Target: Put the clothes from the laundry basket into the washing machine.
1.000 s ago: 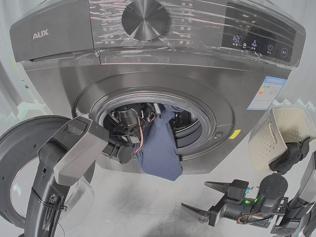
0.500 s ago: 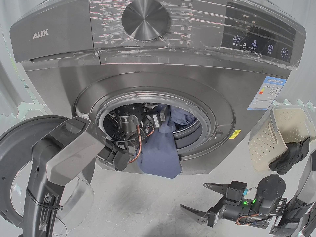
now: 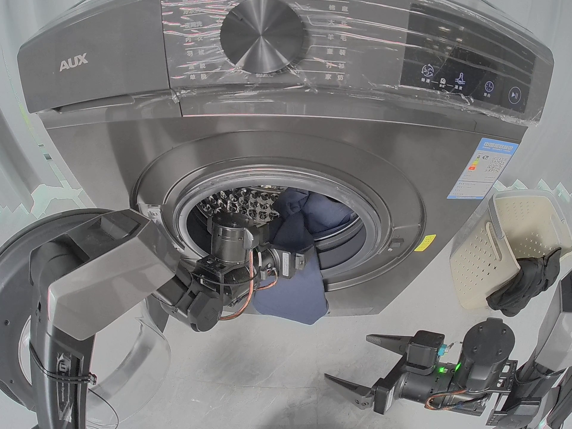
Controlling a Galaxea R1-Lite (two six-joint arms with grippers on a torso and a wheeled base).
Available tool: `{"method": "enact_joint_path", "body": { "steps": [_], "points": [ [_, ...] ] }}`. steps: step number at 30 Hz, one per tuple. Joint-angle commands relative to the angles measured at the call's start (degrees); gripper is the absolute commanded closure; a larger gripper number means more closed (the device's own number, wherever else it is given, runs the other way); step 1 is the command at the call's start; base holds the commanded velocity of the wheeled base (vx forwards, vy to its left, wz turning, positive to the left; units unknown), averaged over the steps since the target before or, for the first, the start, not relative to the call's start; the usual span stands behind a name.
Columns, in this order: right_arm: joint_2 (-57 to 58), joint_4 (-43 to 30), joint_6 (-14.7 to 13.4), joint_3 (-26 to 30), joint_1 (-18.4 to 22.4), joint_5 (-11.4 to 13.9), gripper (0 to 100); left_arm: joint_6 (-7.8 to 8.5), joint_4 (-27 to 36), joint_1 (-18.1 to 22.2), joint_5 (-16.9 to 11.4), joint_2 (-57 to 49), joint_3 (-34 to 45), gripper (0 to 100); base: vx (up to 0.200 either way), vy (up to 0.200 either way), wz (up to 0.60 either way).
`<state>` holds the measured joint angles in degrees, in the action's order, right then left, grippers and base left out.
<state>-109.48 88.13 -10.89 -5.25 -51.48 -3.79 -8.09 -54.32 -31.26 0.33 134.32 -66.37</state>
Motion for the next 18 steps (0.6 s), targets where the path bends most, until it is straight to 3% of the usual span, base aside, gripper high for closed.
{"method": "enact_joint_path", "body": {
  "steps": [1,8,9,18],
  "points": [
    [-0.29,0.03,-0.01,-0.02,-0.29,0.01,0,0.54,0.00,0.06,0.02,2.00,0.36,0,0.000,0.000,0.00],
    [-0.29,0.03,-0.01,-0.02,-0.55,0.01,0,2.38,-0.17,0.49,0.46,5.43,-2.10,0,0.000,0.000,0.00],
    [-0.29,0.03,-0.01,-0.02,-0.55,0.01,0,2.65,-0.35,0.58,0.64,5.96,-2.89,100,0.000,0.000,0.00],
    [-0.29,0.03,-0.01,-0.11,-0.55,0.01,0,3.08,-1.31,1.02,0.81,6.22,-4.65,100,0.000,0.000,0.00]
  ]
}}
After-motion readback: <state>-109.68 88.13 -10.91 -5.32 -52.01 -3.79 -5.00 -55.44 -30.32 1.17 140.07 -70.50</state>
